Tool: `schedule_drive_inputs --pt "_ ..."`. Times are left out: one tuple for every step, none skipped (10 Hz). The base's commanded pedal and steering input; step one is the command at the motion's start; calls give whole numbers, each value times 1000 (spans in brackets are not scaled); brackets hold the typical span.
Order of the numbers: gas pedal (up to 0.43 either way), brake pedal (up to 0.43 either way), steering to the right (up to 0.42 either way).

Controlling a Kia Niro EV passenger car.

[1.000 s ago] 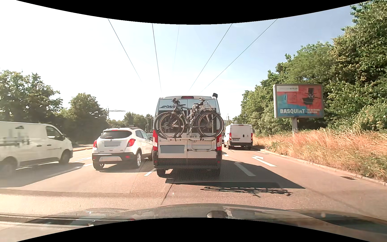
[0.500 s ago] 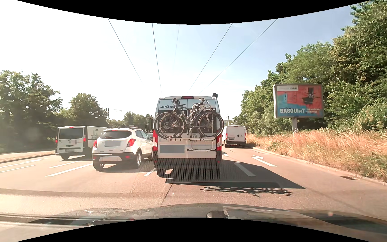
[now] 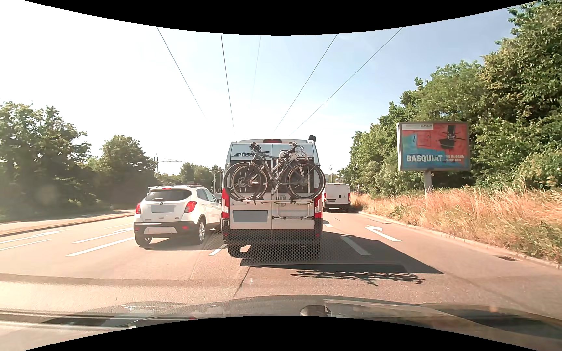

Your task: Follow the waypoints while adhering to traffic rules and regulations

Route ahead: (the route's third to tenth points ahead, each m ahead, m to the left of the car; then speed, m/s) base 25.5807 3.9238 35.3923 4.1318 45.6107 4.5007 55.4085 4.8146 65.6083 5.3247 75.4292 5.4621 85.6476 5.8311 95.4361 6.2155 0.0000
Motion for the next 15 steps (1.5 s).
schedule_drive_inputs --pt "0 207 -3" --pt "0 207 -3" --pt "0 213 -3" --pt "0 213 -3" --pt "0 213 -3" --pt "0 201 -3" --pt "0 207 -3" --pt "0 207 -3" --pt "0 207 -3" --pt "0 201 -3" --pt "0 207 -3" --pt "0 213 -3" --pt "0 213 -3" --pt "0 207 -3" --pt "0 207 -3"
